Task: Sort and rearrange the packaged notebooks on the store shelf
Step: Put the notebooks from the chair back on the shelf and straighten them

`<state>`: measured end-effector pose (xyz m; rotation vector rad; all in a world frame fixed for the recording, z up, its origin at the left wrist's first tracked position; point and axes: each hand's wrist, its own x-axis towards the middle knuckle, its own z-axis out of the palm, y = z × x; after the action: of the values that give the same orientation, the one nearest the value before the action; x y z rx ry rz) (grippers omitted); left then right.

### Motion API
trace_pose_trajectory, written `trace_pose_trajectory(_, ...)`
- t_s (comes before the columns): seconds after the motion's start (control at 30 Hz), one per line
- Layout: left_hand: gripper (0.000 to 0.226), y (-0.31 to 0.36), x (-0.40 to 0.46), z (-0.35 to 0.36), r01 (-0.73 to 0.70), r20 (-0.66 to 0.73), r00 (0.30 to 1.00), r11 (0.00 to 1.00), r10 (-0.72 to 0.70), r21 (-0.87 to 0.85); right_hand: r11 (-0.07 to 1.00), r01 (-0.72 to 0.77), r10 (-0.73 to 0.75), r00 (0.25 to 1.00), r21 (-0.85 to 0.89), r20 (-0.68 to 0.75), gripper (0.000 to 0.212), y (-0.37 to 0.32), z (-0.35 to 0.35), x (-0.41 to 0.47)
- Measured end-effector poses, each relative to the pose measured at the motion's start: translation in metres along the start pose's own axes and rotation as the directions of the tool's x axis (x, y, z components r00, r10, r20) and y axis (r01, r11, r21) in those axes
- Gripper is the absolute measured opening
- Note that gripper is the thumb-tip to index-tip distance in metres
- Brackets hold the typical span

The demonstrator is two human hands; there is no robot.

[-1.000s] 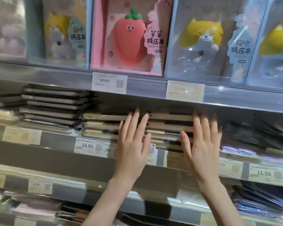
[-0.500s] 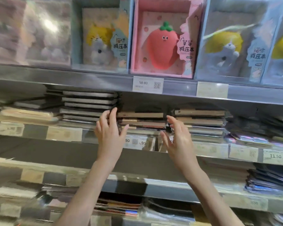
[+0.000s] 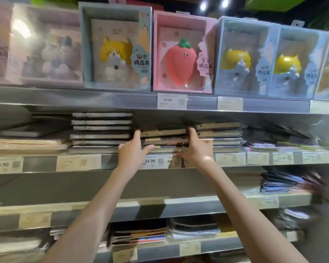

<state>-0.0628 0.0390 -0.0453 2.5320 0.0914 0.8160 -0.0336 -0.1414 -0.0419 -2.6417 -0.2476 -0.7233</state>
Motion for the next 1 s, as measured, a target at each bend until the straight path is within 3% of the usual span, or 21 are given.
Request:
trace_pose_trajectory(0.1,0.068,-0.002,0.004,0.001,-0.009,0.002,1.0,1.0,0.009,0.024,0.992,-0.009,0.016,0.999,-0.123,0.048,0.106,-0.001,-0.009,0.011)
trace_pose_trajectory(0.23,0.072,-0.007,0.01,0.001,-0.003,0.002,1.0,0.999,0.003,-0.036,0.972,0.05,-0.014,0.988,-0.232,0.155,0.094,-0.006,-0.012,0.02)
trace_pose_trajectory(0.37,0.072,-0.008,0.015,0.003,0.002,0.026,1.0,1.0,-0.001,-0.028,0.969,0.04,0.023,0.968,-0.245,0.249,0.095,-0.012,-0.014,0.028)
trace_pose_trajectory(0.53,0.071,-0.007,0.013,0.004,0.022,-0.017,1.0,0.996,-0.023,-0.085,0.995,0.053,-0.046,0.996,-0.085,0.073,0.088,0.005,0.003,0.02)
trace_pose_trajectory(0.77,0.065,-0.01,0.012,0.007,0.082,-0.077,0.991,0.959,-0.106,-0.27,0.993,0.089,-0.084,0.994,0.074,-0.067,0.08,0.013,0.017,0.015)
trace_pose_trajectory(1.0,0.066,-0.012,0.011,0.007,0.035,-0.087,0.995,0.969,-0.058,-0.245,0.982,0.14,-0.127,0.986,0.129,-0.108,0.075,0.018,0.017,0.009)
